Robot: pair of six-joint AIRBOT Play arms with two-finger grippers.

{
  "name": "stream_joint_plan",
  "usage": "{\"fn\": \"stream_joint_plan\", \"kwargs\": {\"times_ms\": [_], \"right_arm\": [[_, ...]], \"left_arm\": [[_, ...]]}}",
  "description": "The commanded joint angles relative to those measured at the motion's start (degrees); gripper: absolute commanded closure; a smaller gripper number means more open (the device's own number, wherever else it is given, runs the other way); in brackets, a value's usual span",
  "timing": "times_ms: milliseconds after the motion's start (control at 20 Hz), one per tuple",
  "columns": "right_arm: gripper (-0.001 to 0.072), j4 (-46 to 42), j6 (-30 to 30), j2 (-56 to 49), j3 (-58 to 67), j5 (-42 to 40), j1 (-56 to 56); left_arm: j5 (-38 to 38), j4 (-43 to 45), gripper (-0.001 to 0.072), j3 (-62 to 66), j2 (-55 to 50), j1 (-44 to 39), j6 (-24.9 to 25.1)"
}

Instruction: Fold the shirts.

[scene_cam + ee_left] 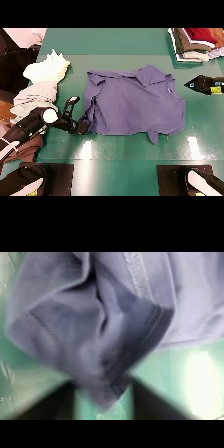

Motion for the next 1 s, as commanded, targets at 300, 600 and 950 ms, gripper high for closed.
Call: {"fn": "stream_joint_plan", "kwargs": {"times_ms": [300,600,950], "right_arm": [[0.0260,-0.79,-0.02,0.39,-1.27,11.85,-4.22],[0.0261,-2.01,-0.20,1.07,-20.09,13.88,-20.33],[0.0261,-1.40,-3.50,-7.76,-31.15,8.09,-17.29]], "left_arm": [[-5.33,3.04,0.0686,8.46,3.52,11.93,5.95],[-7.50,2.73,0.0686,10.97,4.85,22.32,8.92],[-6.62,1.27,0.0685,10.97,4.85,22.32,8.87]]}}
